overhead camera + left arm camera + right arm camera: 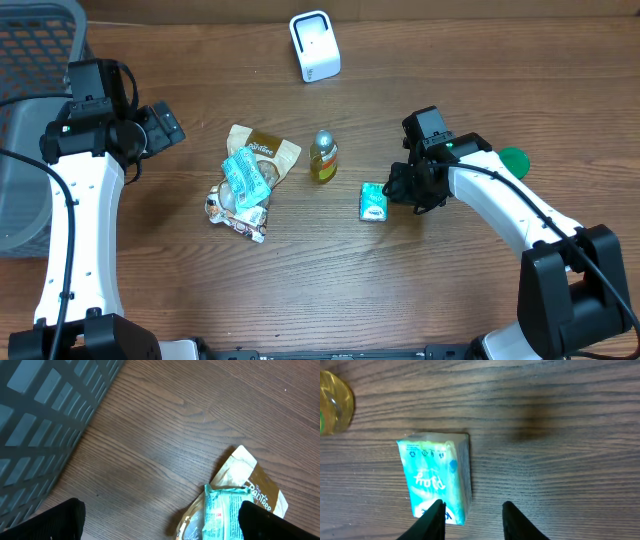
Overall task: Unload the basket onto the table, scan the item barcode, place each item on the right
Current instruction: 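Lower the right gripper onto the tissue pack and close on it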
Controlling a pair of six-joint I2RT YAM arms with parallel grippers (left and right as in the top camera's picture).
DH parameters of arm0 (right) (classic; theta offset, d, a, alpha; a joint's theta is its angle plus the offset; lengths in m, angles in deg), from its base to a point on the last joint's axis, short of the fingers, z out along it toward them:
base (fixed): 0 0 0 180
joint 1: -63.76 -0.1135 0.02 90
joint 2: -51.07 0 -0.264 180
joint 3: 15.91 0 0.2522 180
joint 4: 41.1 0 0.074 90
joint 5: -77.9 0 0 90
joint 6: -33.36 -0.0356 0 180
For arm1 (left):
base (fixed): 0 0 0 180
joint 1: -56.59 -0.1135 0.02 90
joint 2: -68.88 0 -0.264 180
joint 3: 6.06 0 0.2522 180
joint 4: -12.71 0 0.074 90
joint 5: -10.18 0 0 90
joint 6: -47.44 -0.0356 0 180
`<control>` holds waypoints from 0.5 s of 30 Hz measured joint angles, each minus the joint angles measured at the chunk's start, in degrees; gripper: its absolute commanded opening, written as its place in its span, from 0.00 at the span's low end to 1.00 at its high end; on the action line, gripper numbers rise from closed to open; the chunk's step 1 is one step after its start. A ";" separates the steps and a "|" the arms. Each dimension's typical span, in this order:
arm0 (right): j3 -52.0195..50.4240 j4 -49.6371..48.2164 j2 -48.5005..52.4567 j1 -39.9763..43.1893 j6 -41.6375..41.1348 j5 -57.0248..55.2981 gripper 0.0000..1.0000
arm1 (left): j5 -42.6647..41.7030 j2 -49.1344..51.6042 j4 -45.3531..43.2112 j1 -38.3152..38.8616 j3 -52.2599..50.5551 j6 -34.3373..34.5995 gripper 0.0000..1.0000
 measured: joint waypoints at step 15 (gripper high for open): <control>0.00 -3.32 4.76 0.00 3.89 4.70 0.34 | 0.00 0.00 0.00 0.00 0.00 0.00 1.00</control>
